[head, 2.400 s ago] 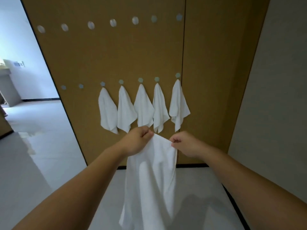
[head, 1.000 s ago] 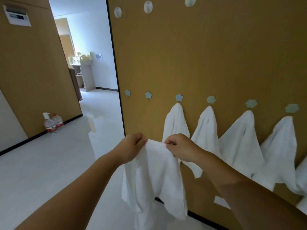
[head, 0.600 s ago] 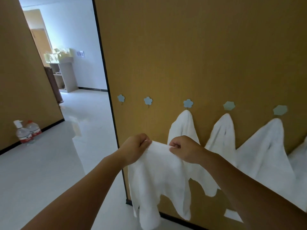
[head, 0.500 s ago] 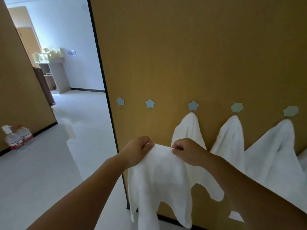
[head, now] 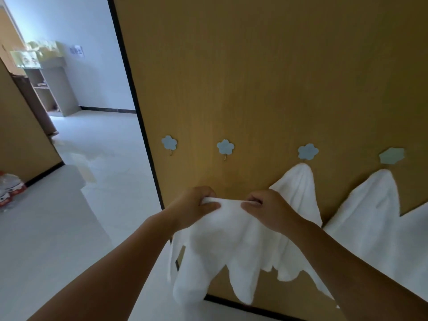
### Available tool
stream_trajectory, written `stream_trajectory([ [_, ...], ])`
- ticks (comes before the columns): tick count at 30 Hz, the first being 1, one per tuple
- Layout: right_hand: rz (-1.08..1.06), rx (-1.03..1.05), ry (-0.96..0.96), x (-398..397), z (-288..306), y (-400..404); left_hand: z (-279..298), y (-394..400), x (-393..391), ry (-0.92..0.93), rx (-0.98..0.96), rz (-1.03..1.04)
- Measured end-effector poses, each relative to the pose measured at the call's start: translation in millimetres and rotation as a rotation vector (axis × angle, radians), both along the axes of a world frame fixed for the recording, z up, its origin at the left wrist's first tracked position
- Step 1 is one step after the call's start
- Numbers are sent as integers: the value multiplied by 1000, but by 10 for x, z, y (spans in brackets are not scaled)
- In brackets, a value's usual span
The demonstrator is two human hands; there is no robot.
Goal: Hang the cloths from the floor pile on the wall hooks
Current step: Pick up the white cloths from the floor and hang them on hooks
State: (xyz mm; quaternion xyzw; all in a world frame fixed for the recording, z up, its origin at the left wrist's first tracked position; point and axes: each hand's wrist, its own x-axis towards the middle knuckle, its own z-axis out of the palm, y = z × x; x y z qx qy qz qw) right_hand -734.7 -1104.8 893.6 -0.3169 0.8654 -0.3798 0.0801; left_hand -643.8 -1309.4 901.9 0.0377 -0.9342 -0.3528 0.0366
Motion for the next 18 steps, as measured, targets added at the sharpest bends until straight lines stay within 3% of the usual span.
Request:
stream_trajectory([
  [8,-64,-73,39,-334,48,-420,-67,-315,-479,124,-10,120],
  [14,-314,-157,179,-565,157,-746,98,-477,-949,273,-27,170],
  [18,-445,-188,280,-669,235,-871,237,-515,-1151,339,105,197],
])
